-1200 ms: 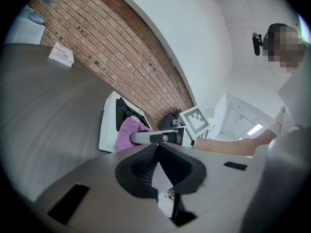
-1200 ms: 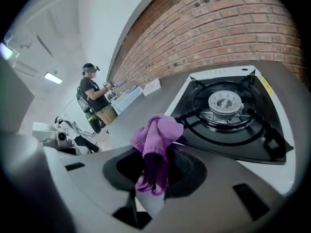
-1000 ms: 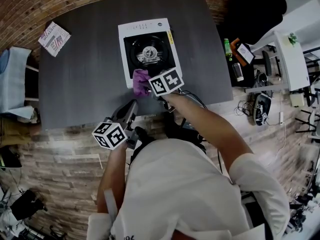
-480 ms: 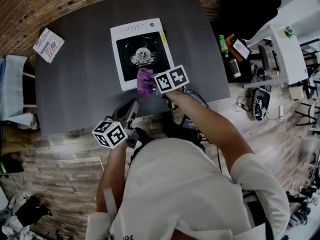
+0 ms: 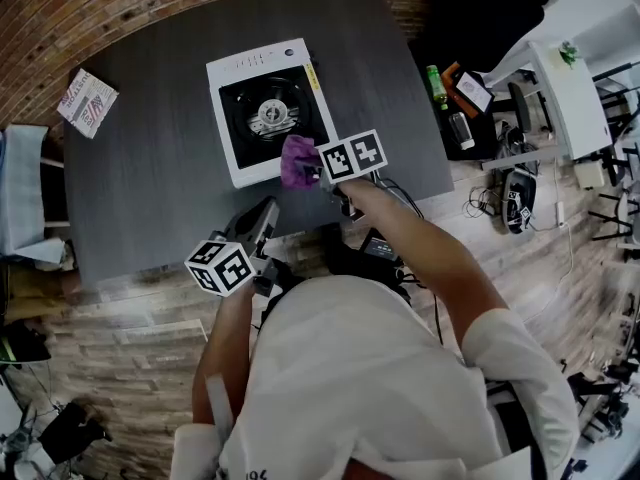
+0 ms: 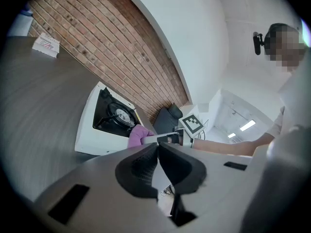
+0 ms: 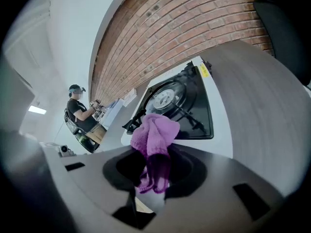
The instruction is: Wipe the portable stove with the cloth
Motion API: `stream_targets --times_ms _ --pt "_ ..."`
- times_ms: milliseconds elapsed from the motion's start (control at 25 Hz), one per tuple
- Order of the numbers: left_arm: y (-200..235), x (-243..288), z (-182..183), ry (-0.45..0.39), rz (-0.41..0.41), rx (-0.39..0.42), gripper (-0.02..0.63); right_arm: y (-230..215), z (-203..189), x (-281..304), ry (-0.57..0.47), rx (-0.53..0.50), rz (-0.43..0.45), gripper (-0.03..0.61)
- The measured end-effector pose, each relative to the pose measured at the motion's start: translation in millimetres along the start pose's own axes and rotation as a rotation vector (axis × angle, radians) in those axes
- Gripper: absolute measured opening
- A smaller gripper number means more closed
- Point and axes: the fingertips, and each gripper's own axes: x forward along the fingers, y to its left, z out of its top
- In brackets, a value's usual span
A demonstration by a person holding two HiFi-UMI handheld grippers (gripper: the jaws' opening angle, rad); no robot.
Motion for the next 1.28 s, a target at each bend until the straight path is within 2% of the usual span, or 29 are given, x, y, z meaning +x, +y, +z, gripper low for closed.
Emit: stream_targets --times_ms 440,720,840,1040,1280 --pt "-7.4 11.4 -1.6 0.004 -0.017 -0.003 0.018 -26.0 -7.2 -24.8 -0.019 0.015 -0.043 0.117" --pt "-9.7 15.1 -3.2 0.008 -0.025 -0.002 0.018 -46.9 -12.4 -46.1 -0.028 -0.007 -0.114 0.115" --pt "-10.0 15.0 -3.4 0.01 -0.027 0.0 0.018 -45.6 -9.3 -56.6 -0.063 -0.086 -0.145 0.113" --pt "-6.3 9.9 -4.0 0.003 -0.014 -0.006 0.018 -27.3 -2.7 -70.6 -0.114 -0.275 -0.15 0.112" --pt "2.7 -3.5 -4.6 -0.009 0.016 -0.018 0.018 12.2 -5.7 -58.9 -0.107 -0.477 -0.112 0.112"
